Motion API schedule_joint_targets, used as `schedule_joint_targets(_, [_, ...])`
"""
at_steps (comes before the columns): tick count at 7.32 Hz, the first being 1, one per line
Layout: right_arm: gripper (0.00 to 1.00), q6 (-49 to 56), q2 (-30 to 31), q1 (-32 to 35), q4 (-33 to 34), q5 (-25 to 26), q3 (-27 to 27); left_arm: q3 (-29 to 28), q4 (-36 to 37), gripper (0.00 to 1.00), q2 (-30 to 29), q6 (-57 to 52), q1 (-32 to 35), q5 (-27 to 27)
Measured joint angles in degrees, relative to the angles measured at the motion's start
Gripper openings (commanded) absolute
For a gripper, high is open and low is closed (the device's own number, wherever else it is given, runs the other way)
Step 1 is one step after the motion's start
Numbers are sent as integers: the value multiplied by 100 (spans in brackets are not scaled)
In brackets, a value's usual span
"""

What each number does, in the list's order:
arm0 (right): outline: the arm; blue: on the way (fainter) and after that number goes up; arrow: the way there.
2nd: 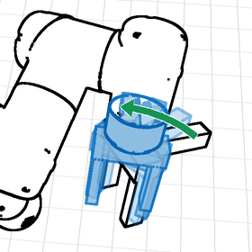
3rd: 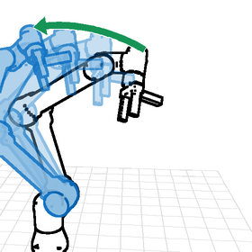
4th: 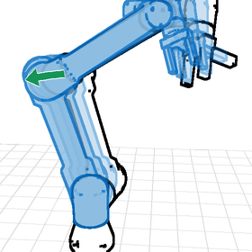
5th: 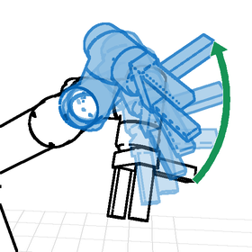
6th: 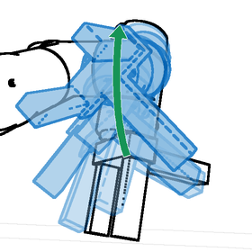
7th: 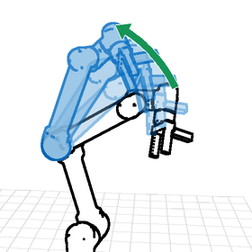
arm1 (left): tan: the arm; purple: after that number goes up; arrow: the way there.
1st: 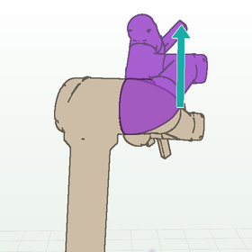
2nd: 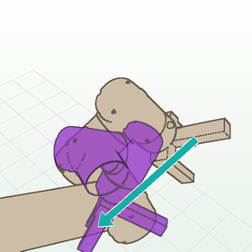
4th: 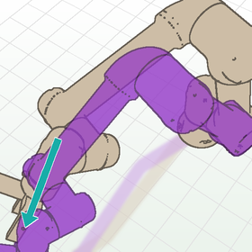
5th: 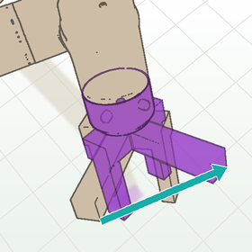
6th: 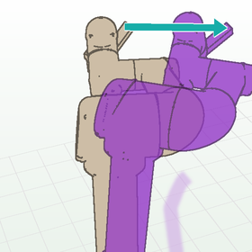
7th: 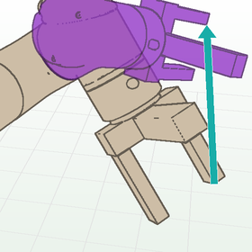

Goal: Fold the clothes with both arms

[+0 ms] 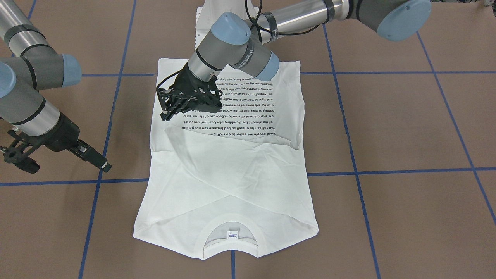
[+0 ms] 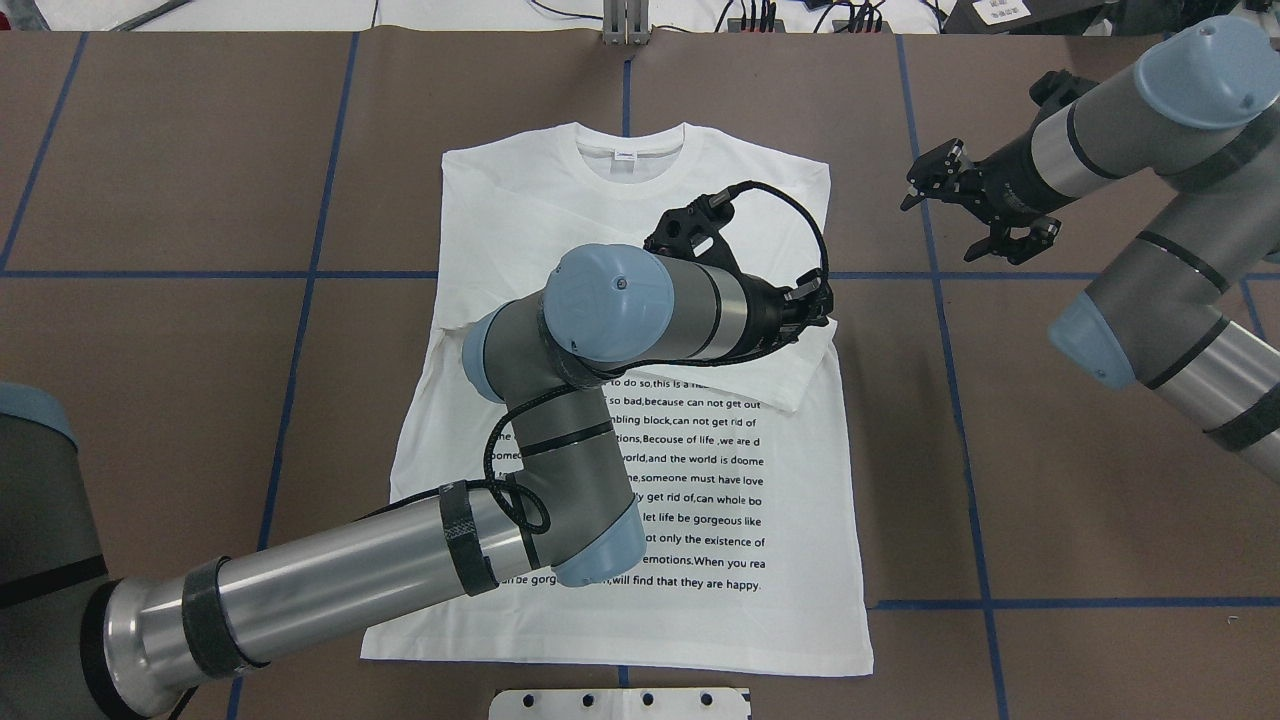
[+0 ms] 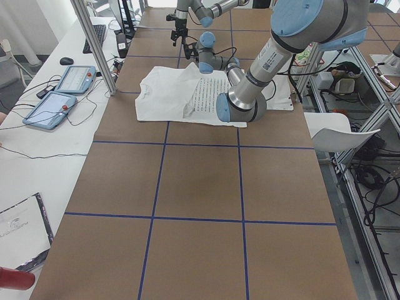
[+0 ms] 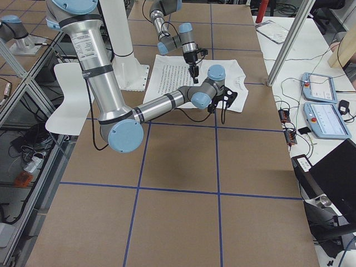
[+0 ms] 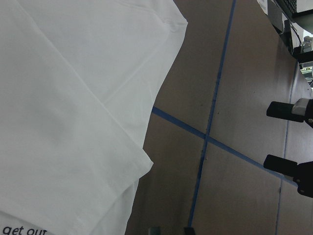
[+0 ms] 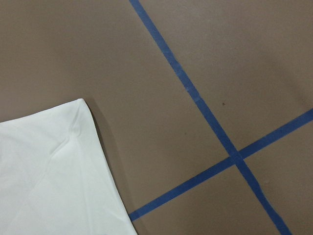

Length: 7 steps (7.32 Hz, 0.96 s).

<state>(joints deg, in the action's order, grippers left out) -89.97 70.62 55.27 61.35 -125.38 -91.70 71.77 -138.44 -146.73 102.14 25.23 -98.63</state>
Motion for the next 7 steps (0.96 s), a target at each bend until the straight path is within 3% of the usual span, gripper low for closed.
schedule_joint_targets(3, [100, -254, 49, -210, -6, 170, -302, 589, 82, 58, 366, 126, 92, -40])
schedule_joint_targets(5, [100, -808, 357, -998, 5, 834, -959, 1692, 334, 58, 1401, -306, 374, -258])
schedule_joint_targets(7, [100, -1496, 904, -2089, 14, 1725, -1673, 2752, 1042, 58, 2319, -1364, 808, -577])
